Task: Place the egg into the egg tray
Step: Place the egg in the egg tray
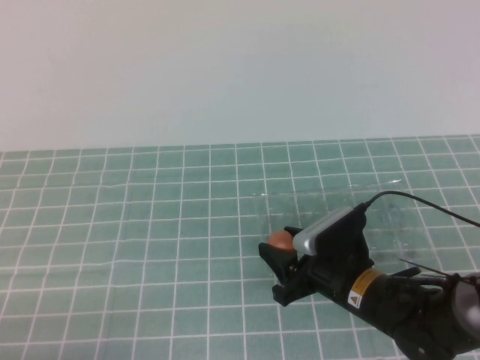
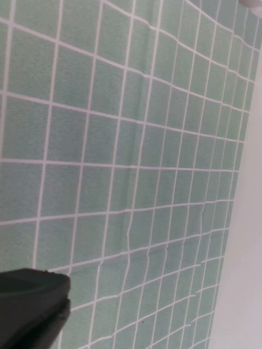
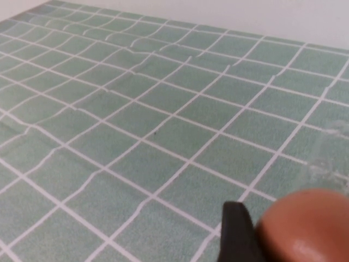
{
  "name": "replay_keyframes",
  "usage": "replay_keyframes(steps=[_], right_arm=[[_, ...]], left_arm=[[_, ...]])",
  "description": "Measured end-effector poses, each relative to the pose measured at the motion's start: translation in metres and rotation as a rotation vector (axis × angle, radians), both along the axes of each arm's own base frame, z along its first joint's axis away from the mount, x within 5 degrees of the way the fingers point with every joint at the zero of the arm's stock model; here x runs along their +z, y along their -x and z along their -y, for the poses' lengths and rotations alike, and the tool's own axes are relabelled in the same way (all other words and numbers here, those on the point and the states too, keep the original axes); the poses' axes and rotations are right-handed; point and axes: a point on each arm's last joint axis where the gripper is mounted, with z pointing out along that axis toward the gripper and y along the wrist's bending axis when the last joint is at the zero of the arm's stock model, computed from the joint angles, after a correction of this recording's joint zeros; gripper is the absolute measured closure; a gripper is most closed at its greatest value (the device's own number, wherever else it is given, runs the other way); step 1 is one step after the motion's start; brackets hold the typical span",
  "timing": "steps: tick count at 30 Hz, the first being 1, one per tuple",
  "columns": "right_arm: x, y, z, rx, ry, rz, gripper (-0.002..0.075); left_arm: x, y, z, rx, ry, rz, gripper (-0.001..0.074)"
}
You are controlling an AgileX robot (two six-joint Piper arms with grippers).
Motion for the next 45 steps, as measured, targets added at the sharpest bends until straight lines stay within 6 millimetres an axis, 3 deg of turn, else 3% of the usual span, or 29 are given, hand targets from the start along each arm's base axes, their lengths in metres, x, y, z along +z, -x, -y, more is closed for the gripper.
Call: replay_keyframes(steps=[21, 26, 31, 33, 39, 45], right_arm=[[0.000, 0.000, 0.000, -0.001, -0.003, 0.003, 0.0292], [0.008, 0.002, -0.003, 0.053, 0.005, 0.030, 0.0366], [0.043, 0.008, -0.005, 0.138, 0.080, 0.116, 0.0637], [0.061, 0.010, -0.003, 0.148, 0.120, 0.152, 0.0685], [0.133, 0.025, 0.014, 0.122, 0.186, 0.270, 0.0722], [0.193, 0.047, 0.031, 0.089, 0.101, 0.418, 0.0726]], left_arm=[[0.000, 0.000, 0.000, 0.000, 0.000, 0.000, 0.0736], [0.000, 0.000, 0.000, 0.000, 0.000, 0.000, 0.0736], [0.000, 0.000, 0.000, 0.000, 0.000, 0.000, 0.0736], [0.000, 0.000, 0.000, 0.000, 0.000, 0.000, 0.0736], [0.000, 0.000, 0.000, 0.000, 0.000, 0.000, 0.0735], [0.000, 0.000, 0.000, 0.000, 0.000, 0.000, 0.0736]])
